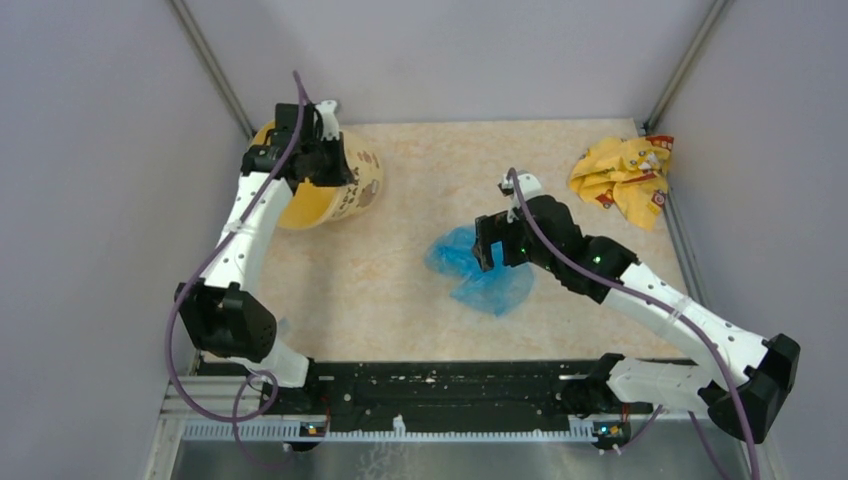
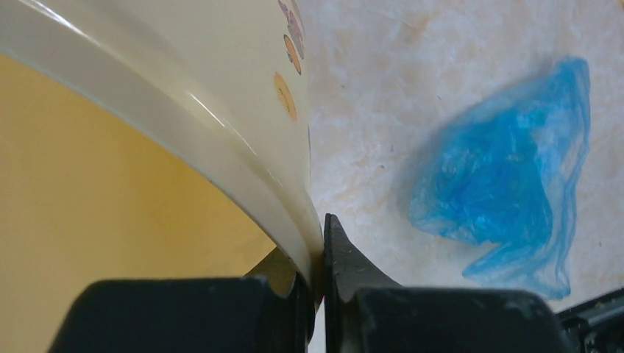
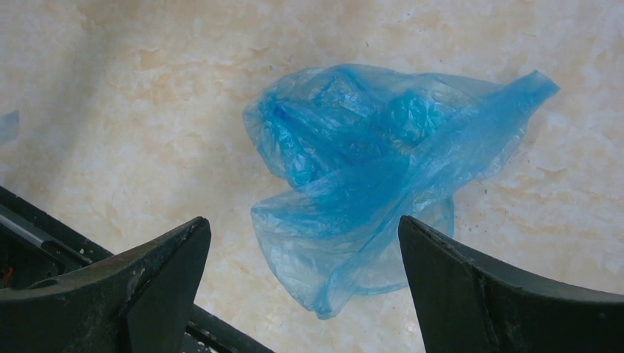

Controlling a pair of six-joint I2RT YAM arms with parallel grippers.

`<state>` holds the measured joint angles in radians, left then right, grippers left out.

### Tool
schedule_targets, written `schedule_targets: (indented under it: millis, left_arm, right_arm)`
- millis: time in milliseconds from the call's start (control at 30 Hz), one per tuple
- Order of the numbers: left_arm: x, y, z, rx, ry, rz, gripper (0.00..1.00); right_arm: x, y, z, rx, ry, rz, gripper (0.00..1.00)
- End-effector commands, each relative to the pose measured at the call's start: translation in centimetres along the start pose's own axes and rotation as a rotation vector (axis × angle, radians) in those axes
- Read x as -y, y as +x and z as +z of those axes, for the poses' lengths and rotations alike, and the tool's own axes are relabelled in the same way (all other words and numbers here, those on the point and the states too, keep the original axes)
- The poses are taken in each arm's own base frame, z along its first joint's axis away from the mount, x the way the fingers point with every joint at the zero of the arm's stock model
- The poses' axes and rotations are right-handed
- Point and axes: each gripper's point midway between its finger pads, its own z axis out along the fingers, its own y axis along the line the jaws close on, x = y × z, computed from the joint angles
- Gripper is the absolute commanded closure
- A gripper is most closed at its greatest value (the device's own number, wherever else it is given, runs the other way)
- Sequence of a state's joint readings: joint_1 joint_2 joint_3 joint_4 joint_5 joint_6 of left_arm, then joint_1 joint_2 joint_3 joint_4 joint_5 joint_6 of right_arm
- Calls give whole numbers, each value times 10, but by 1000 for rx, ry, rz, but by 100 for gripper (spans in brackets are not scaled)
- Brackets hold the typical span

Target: Put the trash bags into the trash bin

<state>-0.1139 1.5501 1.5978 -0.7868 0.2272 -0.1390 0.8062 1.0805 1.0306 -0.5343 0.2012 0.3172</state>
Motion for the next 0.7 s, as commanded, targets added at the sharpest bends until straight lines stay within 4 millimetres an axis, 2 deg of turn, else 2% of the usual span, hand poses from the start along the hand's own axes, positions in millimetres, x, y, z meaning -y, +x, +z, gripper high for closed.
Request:
schedule_targets:
  millis: [0, 133, 233, 400, 600, 667]
  left_arm:
    - [34, 0, -20, -22, 22, 140, 100]
    - [54, 20, -25, -101, 10, 200, 100]
    - [67, 27, -32, -134, -12, 244, 99]
    - [76, 40, -39, -182, -79, 303, 95]
    - [113, 55, -41, -249, -20, 384, 85]
    - [118, 61, -37, -273, -25, 407, 82]
  right_arm:
    - [-5, -31, -18, 68, -16, 24, 1]
    - [-7, -31, -22, 55, -30, 32, 1]
    - [-10, -30, -24, 42, -45, 36, 1]
    - [-17, -31, -27, 25, -78, 48, 1]
    - [-17, -33, -34, 32, -82, 59, 1]
    - [-16, -33, -36, 37, -81, 64, 1]
